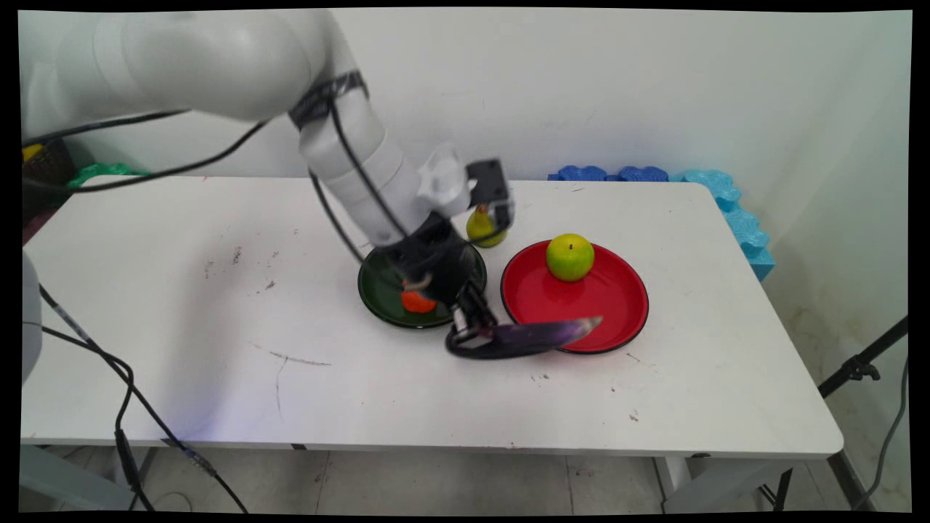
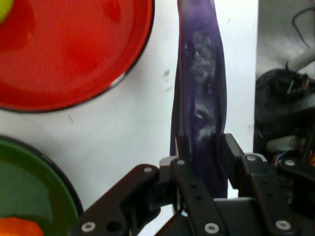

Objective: Place the picked object on the table

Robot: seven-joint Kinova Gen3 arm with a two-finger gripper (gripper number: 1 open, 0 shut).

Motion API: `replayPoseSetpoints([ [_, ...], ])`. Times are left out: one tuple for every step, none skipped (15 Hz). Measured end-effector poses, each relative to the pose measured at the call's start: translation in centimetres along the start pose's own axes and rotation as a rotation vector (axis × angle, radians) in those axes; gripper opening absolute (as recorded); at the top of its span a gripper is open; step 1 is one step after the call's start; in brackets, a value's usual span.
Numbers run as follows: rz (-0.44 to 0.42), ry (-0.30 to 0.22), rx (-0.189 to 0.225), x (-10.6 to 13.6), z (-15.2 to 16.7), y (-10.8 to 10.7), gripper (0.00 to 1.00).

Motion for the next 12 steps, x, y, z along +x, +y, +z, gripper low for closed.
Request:
replayPoseSetpoints([
  [0.005, -0.010, 0.000, -0.9, 0.9, 0.0, 0.00],
  [0.009, -0.015, 0.000, -1.4, 1.4, 0.0, 0.00],
  [0.015, -0.018, 0.000, -1.8, 2.0, -0.1, 0.00],
  [0.021, -0.022, -0.001, -2.2, 2.7, -0.1, 0.00],
  [0.024, -0.023, -0.002, -2.5, 3.2, -0.2, 0.00],
  [0.026, -0.025, -0.003, -2.8, 3.7, -0.3, 0.00],
  [0.028, -0.026, -0.004, -3.0, 4.2, -0.3, 0.00],
  [0.029, -0.028, -0.006, -3.3, 4.8, -0.4, 0.00],
  [0.029, -0.030, -0.008, -3.7, 5.3, -0.5, 0.00],
  [0.029, -0.033, -0.009, -4.0, 5.9, -0.5, 0.00],
  [0.028, -0.035, -0.010, -4.2, 6.3, -0.6, 0.00],
  [0.026, -0.037, -0.013, -4.5, 6.7, -0.6, 0.00],
])
